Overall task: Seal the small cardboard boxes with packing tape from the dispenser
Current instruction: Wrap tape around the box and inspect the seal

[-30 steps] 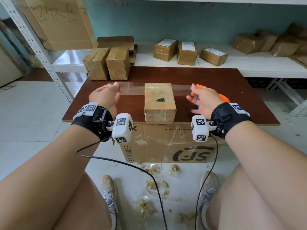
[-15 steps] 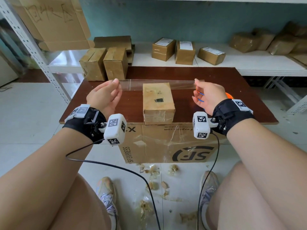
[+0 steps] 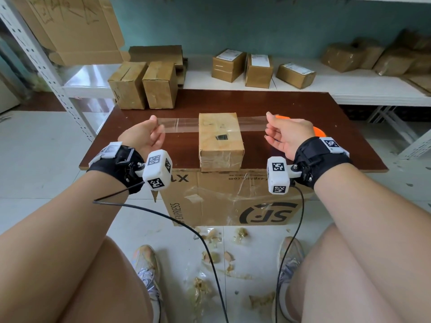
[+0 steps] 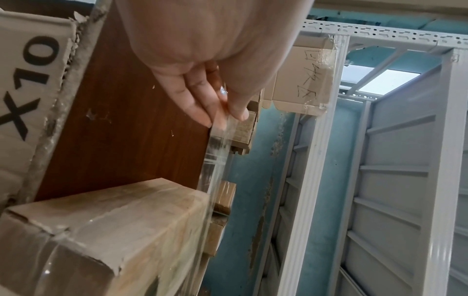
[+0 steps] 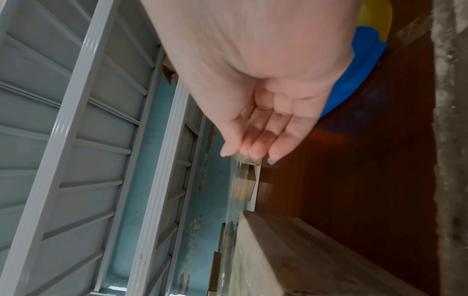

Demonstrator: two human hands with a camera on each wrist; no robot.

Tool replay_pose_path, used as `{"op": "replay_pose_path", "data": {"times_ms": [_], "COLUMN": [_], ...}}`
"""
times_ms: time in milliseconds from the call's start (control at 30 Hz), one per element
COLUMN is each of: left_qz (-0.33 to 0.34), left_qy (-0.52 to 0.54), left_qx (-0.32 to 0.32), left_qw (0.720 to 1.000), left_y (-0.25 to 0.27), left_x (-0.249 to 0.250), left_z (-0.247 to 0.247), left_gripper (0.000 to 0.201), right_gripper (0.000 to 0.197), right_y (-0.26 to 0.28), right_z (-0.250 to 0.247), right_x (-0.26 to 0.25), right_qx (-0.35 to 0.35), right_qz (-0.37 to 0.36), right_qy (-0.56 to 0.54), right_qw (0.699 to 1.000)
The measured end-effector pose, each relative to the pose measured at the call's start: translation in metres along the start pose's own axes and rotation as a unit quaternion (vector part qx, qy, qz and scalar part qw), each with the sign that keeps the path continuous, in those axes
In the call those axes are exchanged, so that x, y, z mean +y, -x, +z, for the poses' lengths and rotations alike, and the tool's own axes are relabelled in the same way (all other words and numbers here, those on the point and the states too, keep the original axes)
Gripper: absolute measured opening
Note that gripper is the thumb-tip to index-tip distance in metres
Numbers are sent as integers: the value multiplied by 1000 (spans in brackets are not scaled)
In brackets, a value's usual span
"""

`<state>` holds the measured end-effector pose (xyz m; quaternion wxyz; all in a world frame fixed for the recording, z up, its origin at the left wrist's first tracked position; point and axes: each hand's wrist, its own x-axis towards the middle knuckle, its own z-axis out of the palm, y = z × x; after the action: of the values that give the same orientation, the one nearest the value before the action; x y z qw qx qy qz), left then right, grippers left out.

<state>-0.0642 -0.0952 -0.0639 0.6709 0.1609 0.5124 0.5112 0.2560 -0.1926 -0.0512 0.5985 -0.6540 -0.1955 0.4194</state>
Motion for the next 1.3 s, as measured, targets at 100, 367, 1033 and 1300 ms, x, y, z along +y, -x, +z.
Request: {"op": "replay_pose_path", "data": {"times_ms": [100, 367, 1033, 1300], "left_qz": [-14, -24, 13, 9], "left_qy": [15, -7, -25, -46], "left_qx": [0, 13, 8, 11], "left_qw": [1000, 1000, 1000, 999], "left_y": [-5, -7, -6, -6], "left_x": [2, 0, -4, -9], "left_z": [-4, -5, 0, -1], "left_gripper": [31, 34, 31, 27], "right_gripper": [21, 22, 23, 22], "right_y": [0, -3, -8, -12], "right_z": [2, 4, -1, -4], "right_x": [1, 4, 2, 8], "right_qx": [-4, 9, 30, 22], "right_qz": [5, 11, 10, 8], "right_qy": [7, 36, 48, 82], "right_qw": [1000, 999, 998, 996]}}
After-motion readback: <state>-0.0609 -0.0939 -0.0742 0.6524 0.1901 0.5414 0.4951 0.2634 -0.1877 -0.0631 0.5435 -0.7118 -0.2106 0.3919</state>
